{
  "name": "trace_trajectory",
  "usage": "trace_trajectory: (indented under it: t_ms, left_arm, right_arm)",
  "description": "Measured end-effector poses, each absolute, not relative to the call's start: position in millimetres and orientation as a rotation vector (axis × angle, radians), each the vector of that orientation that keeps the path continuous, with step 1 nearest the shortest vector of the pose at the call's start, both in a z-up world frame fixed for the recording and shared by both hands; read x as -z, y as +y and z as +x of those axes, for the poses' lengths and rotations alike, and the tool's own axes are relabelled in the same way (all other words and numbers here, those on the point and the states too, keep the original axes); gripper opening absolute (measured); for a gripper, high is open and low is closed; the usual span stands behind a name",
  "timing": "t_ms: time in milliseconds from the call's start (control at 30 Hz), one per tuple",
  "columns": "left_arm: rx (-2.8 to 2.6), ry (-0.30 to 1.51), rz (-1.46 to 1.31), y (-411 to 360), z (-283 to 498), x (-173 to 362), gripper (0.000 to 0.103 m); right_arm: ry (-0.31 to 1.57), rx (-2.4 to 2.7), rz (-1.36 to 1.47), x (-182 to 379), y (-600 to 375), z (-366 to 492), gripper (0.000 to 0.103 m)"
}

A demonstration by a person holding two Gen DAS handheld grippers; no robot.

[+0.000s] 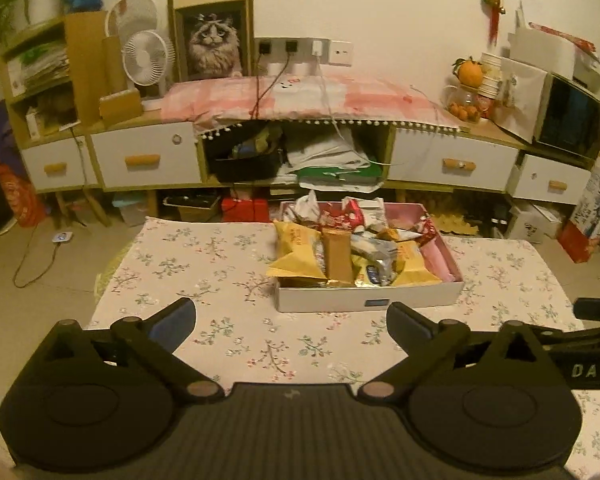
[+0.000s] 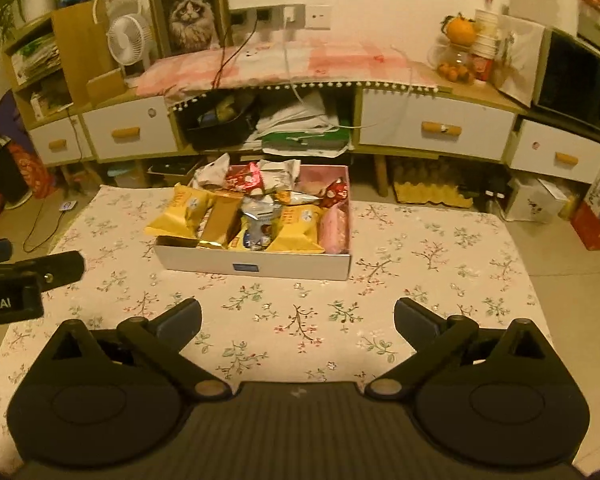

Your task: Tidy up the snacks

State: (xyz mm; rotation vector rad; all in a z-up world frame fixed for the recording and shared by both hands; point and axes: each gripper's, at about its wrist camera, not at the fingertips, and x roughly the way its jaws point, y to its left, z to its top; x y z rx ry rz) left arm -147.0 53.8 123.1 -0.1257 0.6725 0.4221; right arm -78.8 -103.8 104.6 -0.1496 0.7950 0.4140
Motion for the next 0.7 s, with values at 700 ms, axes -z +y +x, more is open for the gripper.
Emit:
trace_trajectory:
  t_ms: [700]
  left_arm:
    - [-0.410, 0.675, -0.090, 42, -145, -120, 0.103]
  right_arm:
    - [0.781, -0.367, -0.166, -103, -102, -80, 0.103]
